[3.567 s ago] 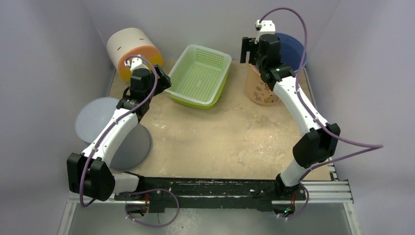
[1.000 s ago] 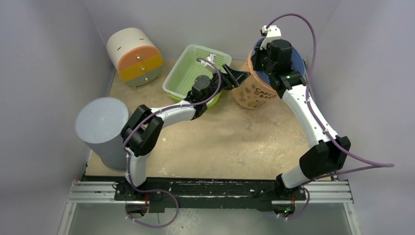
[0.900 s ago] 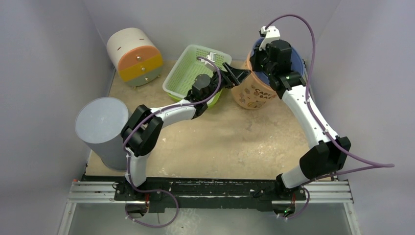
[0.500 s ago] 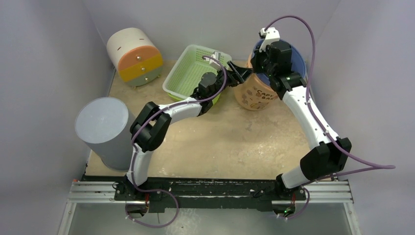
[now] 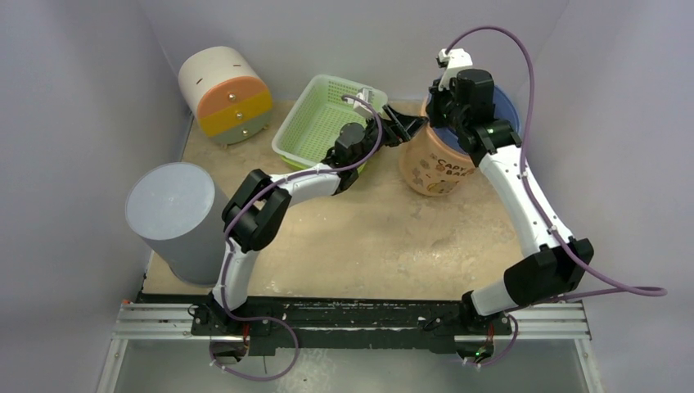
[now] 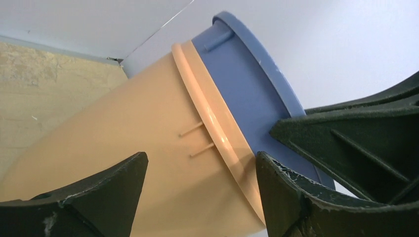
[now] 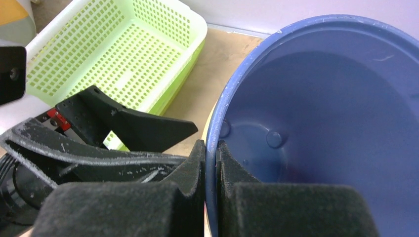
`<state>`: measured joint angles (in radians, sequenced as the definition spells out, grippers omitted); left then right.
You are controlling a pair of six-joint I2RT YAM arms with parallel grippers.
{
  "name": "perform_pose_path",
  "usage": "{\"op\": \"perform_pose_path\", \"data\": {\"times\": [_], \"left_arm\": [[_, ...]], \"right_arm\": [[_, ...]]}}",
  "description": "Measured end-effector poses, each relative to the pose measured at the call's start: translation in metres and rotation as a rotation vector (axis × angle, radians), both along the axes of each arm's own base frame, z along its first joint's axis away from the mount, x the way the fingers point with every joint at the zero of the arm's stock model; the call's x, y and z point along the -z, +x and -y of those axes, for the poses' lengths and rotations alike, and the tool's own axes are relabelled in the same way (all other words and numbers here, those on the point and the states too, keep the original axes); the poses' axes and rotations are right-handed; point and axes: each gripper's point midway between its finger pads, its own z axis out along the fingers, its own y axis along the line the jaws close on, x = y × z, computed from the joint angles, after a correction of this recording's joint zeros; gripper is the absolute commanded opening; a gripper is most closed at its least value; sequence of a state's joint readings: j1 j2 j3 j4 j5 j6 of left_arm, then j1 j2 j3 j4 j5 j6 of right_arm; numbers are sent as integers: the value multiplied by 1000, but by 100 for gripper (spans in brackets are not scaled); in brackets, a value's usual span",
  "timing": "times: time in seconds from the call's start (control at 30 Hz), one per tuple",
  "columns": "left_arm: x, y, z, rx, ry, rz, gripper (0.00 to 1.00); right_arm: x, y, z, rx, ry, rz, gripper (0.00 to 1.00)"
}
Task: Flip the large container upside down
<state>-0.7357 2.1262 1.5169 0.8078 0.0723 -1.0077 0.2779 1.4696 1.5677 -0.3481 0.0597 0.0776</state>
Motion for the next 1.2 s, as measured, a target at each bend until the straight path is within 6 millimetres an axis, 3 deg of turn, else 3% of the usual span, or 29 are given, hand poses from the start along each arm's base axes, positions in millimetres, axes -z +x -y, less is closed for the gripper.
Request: {"op": "perform_pose_path", "data": {"times": [0.4,0.5,0.53,0.67,0.73,0.83,0.97,1.1,1.2], "left_arm": [[1,10,-2,-34,-27,31,77],[12,12,-7,-53,20,34,77],[24,13,-9,-58,70,13,77],[80,15,-29,-95,279,-66,77],[96,10,-36,-93,362,-86,77],[102,2,-47,-85,411,-97,77],[93,-7,-64,-95,420,-87,77],[76,-14,-79,-110,420,-59,77],[64,-17,-85,-119,419,-34,77]], "right_arm": [[-4,-17,3,-1,-13,-45,0],[-11,-18,12,46,-23,2,0],[-14,-17,14,61,-23,19,0],[-38,-7,24,129,-15,123,0],[-49,-2,23,136,-8,167,0],[-74,5,22,143,20,250,0],[-98,8,24,171,64,379,0],[-84,8,28,201,74,420,0],[-46,13,30,227,46,368,0]]}}
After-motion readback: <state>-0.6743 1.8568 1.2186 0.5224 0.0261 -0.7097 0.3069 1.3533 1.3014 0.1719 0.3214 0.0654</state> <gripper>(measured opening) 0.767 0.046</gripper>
